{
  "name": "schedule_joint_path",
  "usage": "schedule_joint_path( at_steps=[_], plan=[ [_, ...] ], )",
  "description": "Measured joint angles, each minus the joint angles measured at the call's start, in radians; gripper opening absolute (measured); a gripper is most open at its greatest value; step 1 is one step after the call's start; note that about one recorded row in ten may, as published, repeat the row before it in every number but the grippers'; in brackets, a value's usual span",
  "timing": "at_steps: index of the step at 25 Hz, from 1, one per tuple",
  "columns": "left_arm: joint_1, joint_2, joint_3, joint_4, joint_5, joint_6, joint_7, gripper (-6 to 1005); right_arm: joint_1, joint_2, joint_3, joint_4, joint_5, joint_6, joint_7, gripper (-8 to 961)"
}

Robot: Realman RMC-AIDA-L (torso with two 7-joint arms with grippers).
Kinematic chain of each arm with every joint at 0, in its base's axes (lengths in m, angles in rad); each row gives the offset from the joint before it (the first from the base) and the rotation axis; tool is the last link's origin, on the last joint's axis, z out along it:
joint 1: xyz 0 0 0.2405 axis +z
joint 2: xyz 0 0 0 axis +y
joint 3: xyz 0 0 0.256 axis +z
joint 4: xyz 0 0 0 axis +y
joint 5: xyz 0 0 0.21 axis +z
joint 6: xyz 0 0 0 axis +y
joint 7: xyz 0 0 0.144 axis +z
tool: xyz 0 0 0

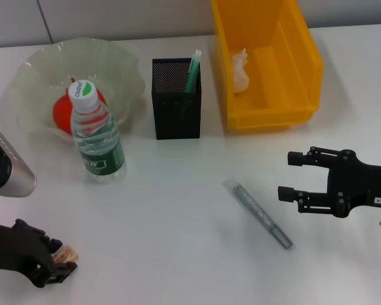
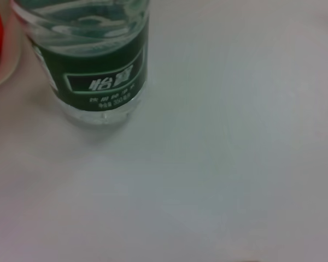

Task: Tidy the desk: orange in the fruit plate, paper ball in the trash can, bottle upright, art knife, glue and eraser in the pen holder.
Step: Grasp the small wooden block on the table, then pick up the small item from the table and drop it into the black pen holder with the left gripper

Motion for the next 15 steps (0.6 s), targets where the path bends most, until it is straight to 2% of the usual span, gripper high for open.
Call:
schedule_joint_path(
  at_steps=[2,6,11,15],
  plan=[
    [0.003,0.000,0.012,0.004,0.005,-0.007,-0.001,450,0.000,0.000,0.000,0.000,0.000,0.000,0.000,768],
    [0.006,0.000,0.014,0.013,0.010,-0.009,-0.003,444,0.001,0.000,0.000,0.000,0.000,0.000,0.000,768],
    [0.008,0.002,0.013,0.035,0.005,0.001,0.008,284,0.003,0.000,0.000,0.008,0.000,0.000,0.000,768],
    [0.001,0.002,0.005,0.026,0.004,0.016,0.013,280,0.003,0.000,0.000,0.008,0.000,0.000,0.000,768]
  ],
)
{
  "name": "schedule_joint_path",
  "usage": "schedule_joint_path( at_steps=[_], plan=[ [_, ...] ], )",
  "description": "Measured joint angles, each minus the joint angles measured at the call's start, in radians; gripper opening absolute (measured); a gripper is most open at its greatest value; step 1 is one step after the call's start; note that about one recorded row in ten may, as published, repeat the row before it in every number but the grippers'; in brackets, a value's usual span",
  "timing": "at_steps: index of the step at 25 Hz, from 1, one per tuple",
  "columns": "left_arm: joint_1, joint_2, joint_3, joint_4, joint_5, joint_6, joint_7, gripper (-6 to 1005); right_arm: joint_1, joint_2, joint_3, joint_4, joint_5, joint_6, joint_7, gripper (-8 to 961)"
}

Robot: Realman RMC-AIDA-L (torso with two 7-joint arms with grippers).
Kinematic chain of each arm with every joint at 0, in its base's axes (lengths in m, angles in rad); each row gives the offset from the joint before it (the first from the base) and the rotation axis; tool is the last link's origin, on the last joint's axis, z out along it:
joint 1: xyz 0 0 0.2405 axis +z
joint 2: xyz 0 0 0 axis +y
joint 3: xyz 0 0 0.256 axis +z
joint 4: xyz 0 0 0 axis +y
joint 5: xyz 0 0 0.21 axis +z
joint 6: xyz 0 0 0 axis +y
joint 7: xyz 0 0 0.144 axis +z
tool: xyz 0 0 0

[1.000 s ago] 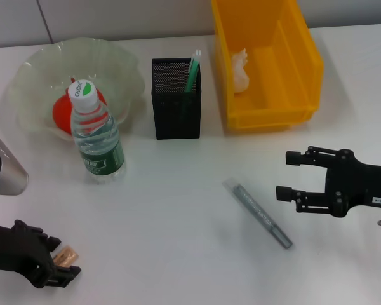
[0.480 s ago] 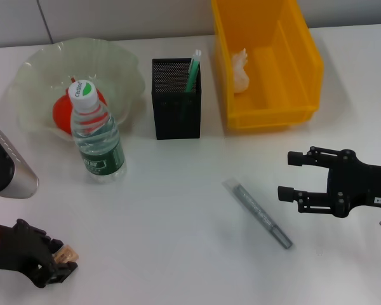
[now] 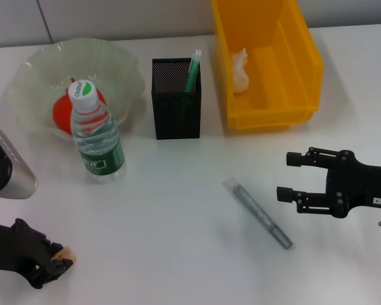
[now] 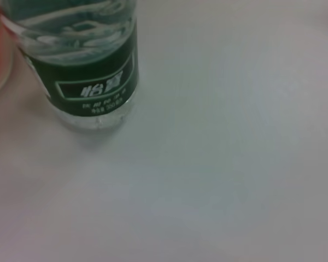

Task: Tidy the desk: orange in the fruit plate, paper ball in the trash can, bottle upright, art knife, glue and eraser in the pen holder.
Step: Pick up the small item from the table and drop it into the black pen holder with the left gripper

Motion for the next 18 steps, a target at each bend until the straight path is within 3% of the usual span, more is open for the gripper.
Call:
schedule_joint_path(
  at_steps=[8,11,13,14,15,18],
  plan=[
    [0.001,0.001,-0.012,0.033,-0.019,0.020,0.020,272,0.003,-0.005,0.002,0.001,0.005,0.014,0.010,768],
    [0.025,0.001,-0.115,0.119,-0.309,0.055,0.205,271,0.003,-0.006,0.011,0.002,0.006,0.021,0.012,768],
    [0.025,0.001,-0.115,0.119,-0.309,0.055,0.205,271,0.003,-0.006,0.020,0.004,0.006,0.022,0.013,768],
    [0.027,0.000,-0.169,0.114,-0.516,0.044,0.348,271,0.003,-0.006,0.025,0.006,0.006,0.021,0.013,768],
    [0.016,-0.002,-0.182,0.091,-0.591,0.006,0.407,272,0.003,-0.006,0.026,0.006,0.006,0.021,0.014,768],
    [0.006,-0.002,-0.180,0.075,-0.623,-0.024,0.432,272,0.004,-0.006,0.026,0.006,0.006,0.021,0.020,768]
  ],
)
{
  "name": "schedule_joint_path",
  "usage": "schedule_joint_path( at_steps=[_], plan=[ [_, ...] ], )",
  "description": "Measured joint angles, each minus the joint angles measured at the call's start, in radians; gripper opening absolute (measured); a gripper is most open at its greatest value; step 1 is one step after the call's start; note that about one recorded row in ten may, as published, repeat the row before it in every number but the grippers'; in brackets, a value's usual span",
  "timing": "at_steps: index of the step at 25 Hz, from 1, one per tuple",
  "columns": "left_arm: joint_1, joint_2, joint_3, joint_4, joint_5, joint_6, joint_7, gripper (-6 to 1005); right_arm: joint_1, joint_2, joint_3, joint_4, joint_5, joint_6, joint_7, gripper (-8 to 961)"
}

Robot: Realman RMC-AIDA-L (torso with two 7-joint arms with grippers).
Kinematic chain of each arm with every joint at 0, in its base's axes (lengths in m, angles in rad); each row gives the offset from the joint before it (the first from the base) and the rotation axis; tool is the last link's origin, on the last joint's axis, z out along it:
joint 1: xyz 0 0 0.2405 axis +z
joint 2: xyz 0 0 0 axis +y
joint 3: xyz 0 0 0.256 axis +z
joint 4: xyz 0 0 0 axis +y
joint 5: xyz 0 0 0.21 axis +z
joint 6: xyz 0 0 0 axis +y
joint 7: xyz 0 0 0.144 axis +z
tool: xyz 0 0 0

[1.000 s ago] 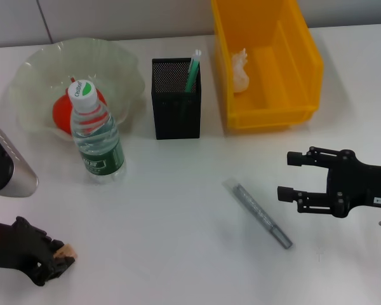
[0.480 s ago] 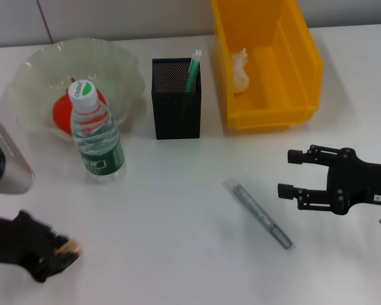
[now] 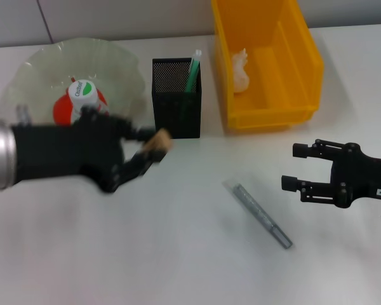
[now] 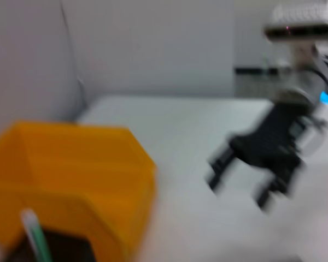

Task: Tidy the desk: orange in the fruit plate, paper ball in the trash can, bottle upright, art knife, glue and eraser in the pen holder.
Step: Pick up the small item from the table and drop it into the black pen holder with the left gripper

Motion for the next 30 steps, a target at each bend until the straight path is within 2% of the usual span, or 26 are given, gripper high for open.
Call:
schedule_joint_path(
  at_steps=[1,4,9,14,19,24,30],
  plan=[
    [-0.045,-0.001,0.046,-0.063,-0.060,-0.146,0.047,272,0.001,0.000,0.000,0.000,0.000,0.000,0.003,768],
    [-0.086,-0.001,0.103,-0.115,-0.094,-0.253,0.076,272,0.002,0.001,0.000,0.000,0.000,0.003,0.011,768],
    [-0.171,-0.003,0.227,-0.206,-0.162,-0.584,0.115,273,0.005,0.003,0.000,0.000,0.001,0.004,0.016,768],
    [-0.244,-0.004,0.298,-0.311,-0.165,-0.783,0.123,273,0.006,0.006,0.000,-0.001,0.001,0.004,0.023,768],
    [-0.293,-0.004,0.341,-0.394,-0.157,-0.867,0.123,273,0.006,0.006,0.000,-0.001,0.001,0.004,0.031,768],
    [-0.325,-0.004,0.343,-0.449,-0.155,-0.872,0.124,274,0.007,0.006,0.000,-0.001,0.001,0.004,0.033,768],
    [-0.334,-0.004,0.344,-0.469,-0.133,-0.899,0.125,274,0.010,0.008,0.000,-0.001,0.001,0.004,0.039,767]
  ],
)
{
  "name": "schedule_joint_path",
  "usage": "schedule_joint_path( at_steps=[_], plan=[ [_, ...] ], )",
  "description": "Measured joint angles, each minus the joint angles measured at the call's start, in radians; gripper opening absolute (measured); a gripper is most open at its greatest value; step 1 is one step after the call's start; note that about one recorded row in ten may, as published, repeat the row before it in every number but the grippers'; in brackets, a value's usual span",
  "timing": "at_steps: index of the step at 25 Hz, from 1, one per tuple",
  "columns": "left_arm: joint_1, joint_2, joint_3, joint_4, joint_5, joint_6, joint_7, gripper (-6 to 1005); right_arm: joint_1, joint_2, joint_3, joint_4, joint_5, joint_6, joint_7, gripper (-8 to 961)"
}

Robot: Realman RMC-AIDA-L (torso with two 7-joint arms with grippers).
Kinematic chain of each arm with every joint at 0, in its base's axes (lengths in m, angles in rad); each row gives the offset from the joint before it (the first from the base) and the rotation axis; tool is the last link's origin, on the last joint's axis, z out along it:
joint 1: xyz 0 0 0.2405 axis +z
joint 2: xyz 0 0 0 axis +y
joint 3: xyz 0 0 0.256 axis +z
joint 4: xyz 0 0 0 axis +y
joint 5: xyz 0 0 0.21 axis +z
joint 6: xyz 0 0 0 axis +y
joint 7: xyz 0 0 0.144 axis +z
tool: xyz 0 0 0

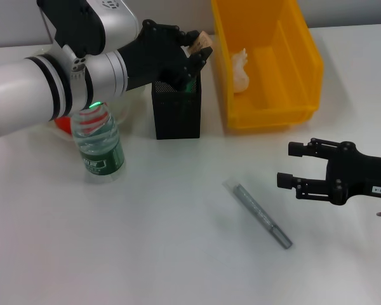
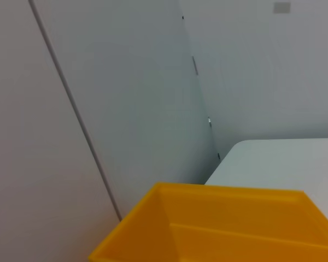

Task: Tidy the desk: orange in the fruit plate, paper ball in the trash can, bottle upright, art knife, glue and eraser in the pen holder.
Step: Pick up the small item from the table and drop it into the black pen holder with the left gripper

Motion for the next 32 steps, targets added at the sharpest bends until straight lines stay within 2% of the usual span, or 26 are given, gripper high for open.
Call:
schedule_joint_path(
  at_steps=[10,15,17,22,27,28,32],
  plan=[
    [0.010,0.002,0.001,0.015,0.001,0.002,-0.006,275,0.001,0.000,0.000,0.000,-0.004,0.000,0.003,767],
    [0.042,0.003,0.004,0.082,0.002,0.027,-0.005,276,0.001,0.000,0.000,0.000,-0.007,0.001,0.005,767],
    [0.078,0.004,0.005,0.174,0.001,0.068,-0.007,276,0.001,0.000,0.000,0.000,-0.007,0.001,0.005,767],
    [0.100,0.007,-0.022,0.270,0.002,0.157,-0.048,276,0.001,-0.001,0.000,0.000,-0.007,0.001,0.005,767],
    [0.057,0.008,-0.141,0.319,0.063,0.269,-0.202,277,0.004,-0.003,0.000,0.000,-0.007,0.002,0.007,767],
    [0.025,0.009,-0.189,0.321,0.109,0.310,-0.258,277,0.004,-0.003,0.000,0.000,-0.007,0.002,0.007,767],
    [-0.028,0.009,-0.254,0.307,0.182,0.362,-0.296,277,0.005,-0.003,0.000,0.000,-0.007,0.002,0.007,767]
  ],
)
